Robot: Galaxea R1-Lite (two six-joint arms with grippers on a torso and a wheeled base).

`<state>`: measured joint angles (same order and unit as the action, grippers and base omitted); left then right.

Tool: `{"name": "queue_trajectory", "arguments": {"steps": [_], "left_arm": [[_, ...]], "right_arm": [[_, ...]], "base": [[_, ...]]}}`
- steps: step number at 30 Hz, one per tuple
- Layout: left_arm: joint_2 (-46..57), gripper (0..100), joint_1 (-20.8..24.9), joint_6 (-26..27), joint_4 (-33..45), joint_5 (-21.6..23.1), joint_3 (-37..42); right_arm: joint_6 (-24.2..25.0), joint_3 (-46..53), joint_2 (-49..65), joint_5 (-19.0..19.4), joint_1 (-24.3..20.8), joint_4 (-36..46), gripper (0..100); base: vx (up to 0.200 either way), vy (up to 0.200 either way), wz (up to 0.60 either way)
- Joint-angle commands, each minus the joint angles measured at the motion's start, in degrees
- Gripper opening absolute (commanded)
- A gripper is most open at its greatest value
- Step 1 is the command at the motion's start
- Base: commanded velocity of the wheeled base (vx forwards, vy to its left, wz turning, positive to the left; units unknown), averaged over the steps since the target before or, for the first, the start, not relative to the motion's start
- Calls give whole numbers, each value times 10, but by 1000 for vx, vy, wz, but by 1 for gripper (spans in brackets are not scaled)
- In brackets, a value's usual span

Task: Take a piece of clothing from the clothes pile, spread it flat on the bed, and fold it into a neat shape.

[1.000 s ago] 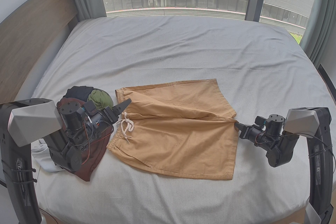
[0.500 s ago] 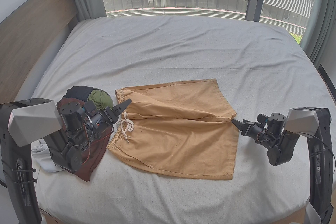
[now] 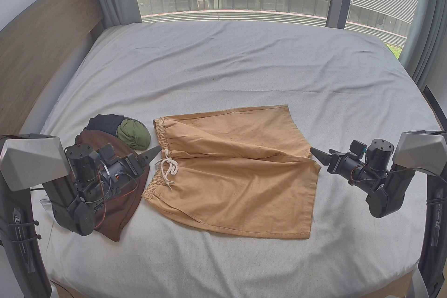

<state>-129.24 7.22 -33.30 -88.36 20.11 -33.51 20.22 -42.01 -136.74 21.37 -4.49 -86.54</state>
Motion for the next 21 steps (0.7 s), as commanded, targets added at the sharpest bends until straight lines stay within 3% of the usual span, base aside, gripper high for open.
{"name": "queue_trajectory", "arguments": {"steps": [1,7,21], "left_arm": [[-2,100,-22,25,0,5,38],[-30,100,-21,24,1,6,45],[-90,100,-26,23,35,5,44]], "right_arm": [[2,61,74,1,-55,0,100],[2,100,96,0,-95,-1,100],[0,98,89,-1,-95,-2,100]], "base": [[0,0,0],[0,0,0],[0,0,0]]}}
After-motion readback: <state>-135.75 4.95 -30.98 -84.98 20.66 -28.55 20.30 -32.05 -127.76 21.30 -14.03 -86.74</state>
